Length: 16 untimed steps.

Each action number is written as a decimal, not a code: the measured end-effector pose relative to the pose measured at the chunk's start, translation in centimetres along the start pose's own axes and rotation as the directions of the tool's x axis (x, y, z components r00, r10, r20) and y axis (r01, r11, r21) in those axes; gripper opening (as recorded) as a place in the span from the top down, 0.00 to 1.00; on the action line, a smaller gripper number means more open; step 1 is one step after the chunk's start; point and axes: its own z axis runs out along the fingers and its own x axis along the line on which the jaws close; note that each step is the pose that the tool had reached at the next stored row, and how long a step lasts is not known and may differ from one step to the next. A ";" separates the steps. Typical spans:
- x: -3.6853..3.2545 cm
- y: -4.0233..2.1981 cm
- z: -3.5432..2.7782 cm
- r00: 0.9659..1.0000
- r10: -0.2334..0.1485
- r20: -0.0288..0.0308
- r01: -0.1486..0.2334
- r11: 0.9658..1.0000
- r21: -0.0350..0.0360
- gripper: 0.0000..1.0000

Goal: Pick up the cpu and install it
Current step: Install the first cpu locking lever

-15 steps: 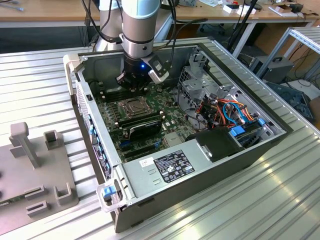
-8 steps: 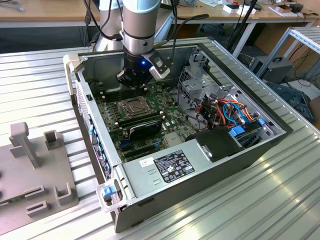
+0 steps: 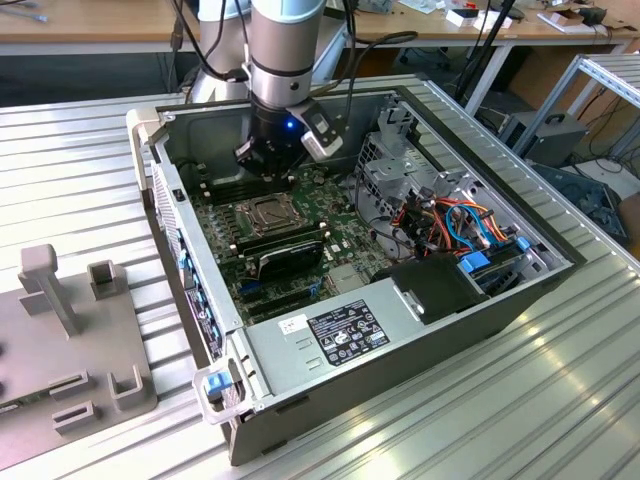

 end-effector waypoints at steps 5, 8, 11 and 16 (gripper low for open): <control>0.11 -0.07 0.06 1.000 0.000 -0.005 0.001 1.000 0.008 0.89; 0.12 -0.09 0.05 1.000 -0.001 -0.005 0.001 1.000 0.008 0.89; 0.33 -0.36 0.03 1.000 0.000 -0.004 0.000 1.000 0.000 0.89; 0.81 -1.39 -0.02 1.000 0.000 0.002 0.000 1.000 -0.017 0.89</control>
